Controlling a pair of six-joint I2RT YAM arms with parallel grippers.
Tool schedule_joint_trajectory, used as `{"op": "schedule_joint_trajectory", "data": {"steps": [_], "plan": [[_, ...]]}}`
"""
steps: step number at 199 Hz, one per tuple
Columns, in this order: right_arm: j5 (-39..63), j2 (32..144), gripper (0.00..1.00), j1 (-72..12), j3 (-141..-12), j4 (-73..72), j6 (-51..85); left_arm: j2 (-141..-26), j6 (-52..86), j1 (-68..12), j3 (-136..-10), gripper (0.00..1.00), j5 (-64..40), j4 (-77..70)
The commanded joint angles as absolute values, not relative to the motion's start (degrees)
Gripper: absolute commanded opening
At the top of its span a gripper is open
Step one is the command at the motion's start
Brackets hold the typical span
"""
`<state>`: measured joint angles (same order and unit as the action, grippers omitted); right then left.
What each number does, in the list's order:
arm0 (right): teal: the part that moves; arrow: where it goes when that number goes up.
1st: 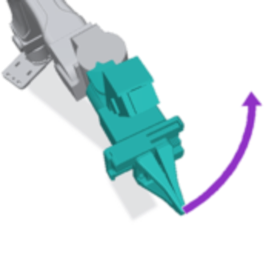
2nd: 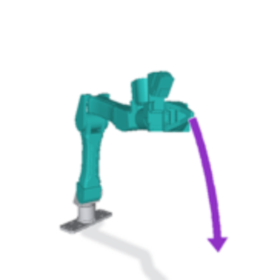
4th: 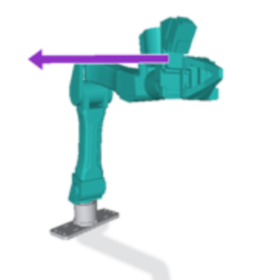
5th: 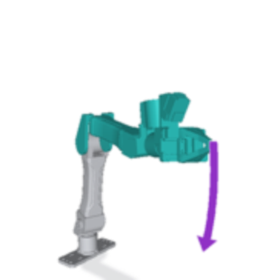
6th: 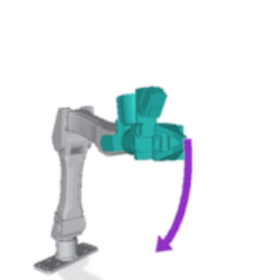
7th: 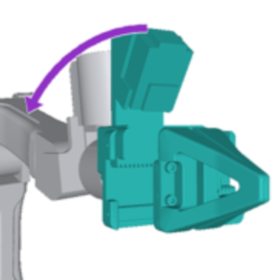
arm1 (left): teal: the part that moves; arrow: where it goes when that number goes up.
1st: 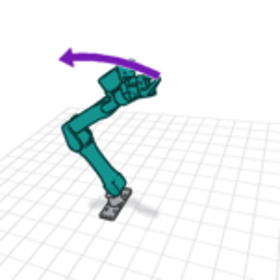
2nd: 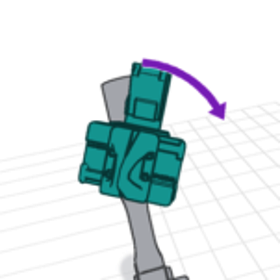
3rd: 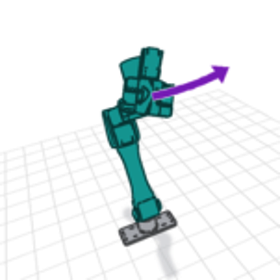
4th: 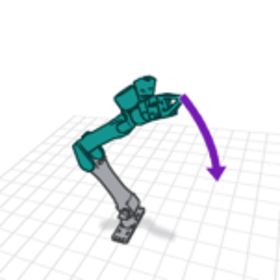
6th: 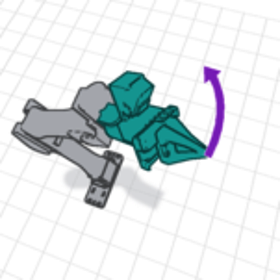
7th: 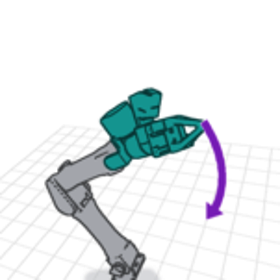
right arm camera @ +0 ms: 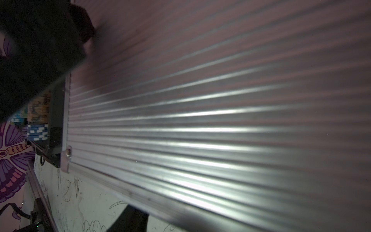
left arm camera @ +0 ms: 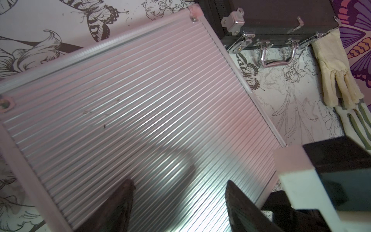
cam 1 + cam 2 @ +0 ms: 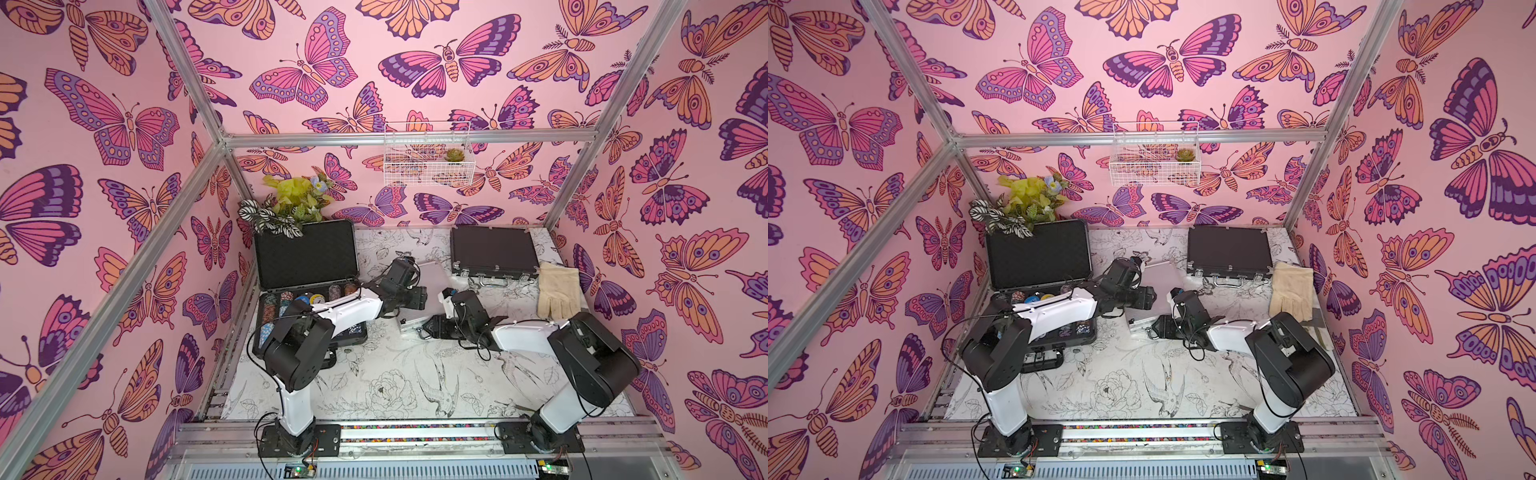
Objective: Close the poker set cases
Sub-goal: Close the lid of the poker set case, then fasten the fastener on the poker set case.
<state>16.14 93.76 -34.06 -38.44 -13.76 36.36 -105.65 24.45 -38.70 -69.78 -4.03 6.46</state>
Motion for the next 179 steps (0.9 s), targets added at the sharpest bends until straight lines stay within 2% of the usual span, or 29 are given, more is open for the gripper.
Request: {"op": "schedule_joint_trajectory", "data": {"steps": [1, 43, 130, 179], "plan": [[19.4, 92.02, 0.52, -34.04, -37.51, -16.75, 40.81, -106.81, 25.29, -39.32, -68.08, 0.74, -3.12, 15.95], [20.42, 92.88, 0.51, -33.88, -34.17, -24.1, 46.79, -106.68, 25.31, -39.64, -68.11, 0.74, -2.59, 16.4], [21.61, 87.82, 0.5, -33.99, -31.56, -24.5, 49.03, -106.77, 25.4, -40.78, -68.64, 0.74, -2.02, 16.87], [20.62, 91.48, 0.5, -33.9, -33.8, -25.76, 49.54, -106.92, 25.49, -41.13, -68.79, 0.74, -1.78, 16.96]]}}
